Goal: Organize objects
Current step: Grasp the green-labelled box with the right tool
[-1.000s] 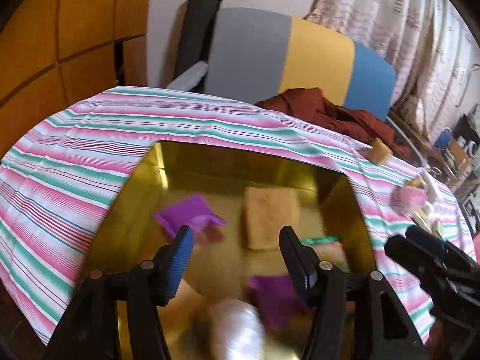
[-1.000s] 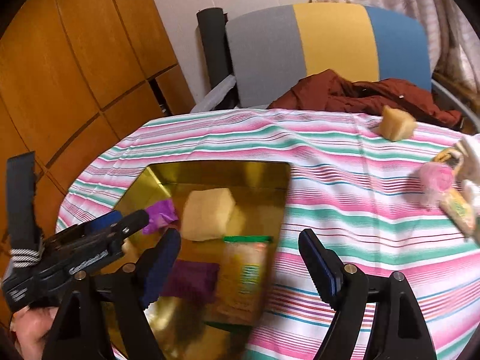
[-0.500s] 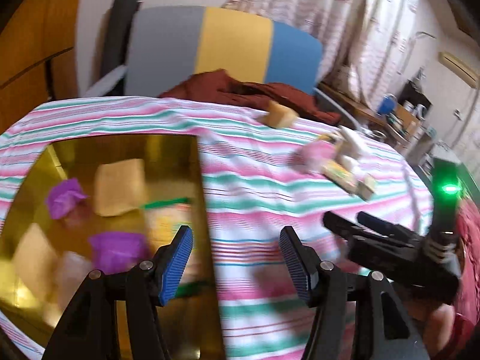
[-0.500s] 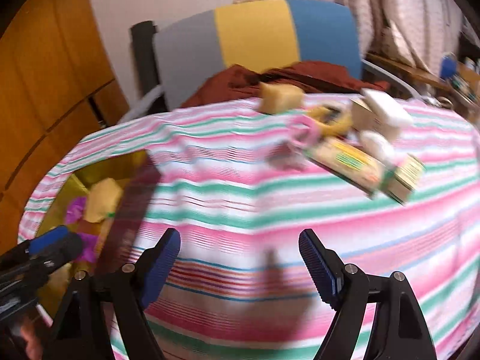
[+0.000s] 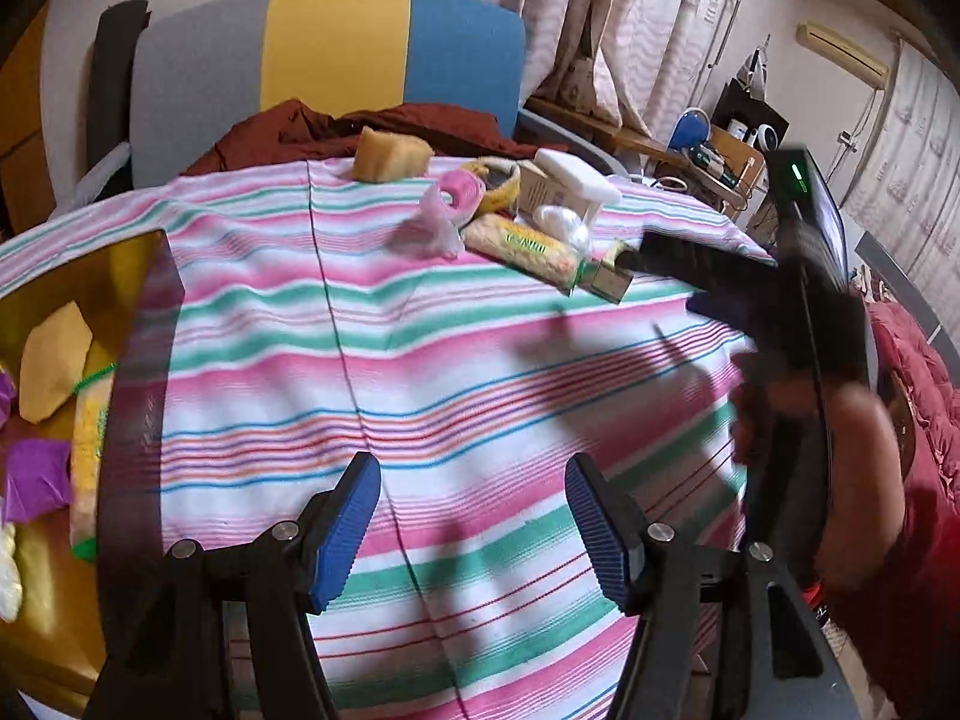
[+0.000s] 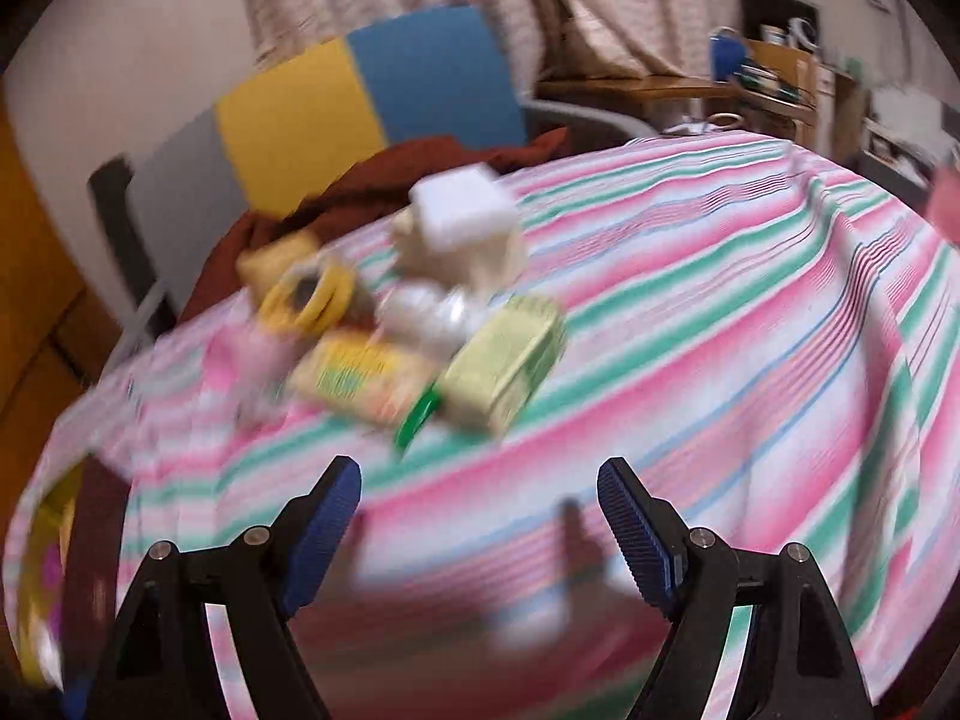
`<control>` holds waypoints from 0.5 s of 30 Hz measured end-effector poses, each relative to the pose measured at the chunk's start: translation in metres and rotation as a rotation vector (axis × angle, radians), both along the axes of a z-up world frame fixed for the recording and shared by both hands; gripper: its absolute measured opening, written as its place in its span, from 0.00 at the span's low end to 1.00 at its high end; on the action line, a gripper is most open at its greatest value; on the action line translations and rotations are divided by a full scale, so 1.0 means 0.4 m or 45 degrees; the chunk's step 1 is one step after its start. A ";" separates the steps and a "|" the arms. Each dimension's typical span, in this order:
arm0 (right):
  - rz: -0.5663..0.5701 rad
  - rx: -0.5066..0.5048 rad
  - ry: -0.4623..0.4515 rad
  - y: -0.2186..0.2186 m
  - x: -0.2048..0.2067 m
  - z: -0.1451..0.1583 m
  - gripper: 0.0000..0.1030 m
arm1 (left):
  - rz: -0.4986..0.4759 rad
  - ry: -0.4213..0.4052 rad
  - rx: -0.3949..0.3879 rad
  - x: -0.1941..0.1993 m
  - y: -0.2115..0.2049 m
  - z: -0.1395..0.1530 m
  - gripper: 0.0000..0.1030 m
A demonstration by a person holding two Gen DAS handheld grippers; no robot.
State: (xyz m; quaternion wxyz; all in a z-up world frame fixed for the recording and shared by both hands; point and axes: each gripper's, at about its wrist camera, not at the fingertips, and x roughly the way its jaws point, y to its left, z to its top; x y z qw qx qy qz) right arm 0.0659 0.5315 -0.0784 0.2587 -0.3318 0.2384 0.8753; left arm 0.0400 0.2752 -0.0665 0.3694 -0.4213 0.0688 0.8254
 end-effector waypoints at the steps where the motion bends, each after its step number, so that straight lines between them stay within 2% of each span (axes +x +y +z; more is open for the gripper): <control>1: -0.013 -0.002 -0.003 0.015 -0.012 0.004 0.80 | 0.002 0.000 -0.003 0.001 -0.002 -0.002 0.63; 4: 0.023 0.018 0.033 0.032 -0.057 0.030 0.80 | 0.020 0.001 -0.025 0.002 -0.005 -0.013 0.63; 7: 0.210 0.066 0.042 0.003 -0.137 0.034 0.80 | 0.039 -0.024 -0.030 -0.002 -0.011 -0.022 0.63; 9: 0.328 0.072 -0.016 -0.005 -0.199 0.016 0.78 | 0.044 -0.029 -0.035 -0.001 -0.017 -0.023 0.63; 13: 0.423 0.008 -0.126 0.015 -0.283 -0.032 0.79 | 0.050 -0.023 -0.036 0.007 -0.027 -0.021 0.63; 15: 0.443 0.085 -0.193 0.012 -0.306 -0.041 0.79 | 0.056 -0.028 -0.030 0.007 -0.032 -0.021 0.63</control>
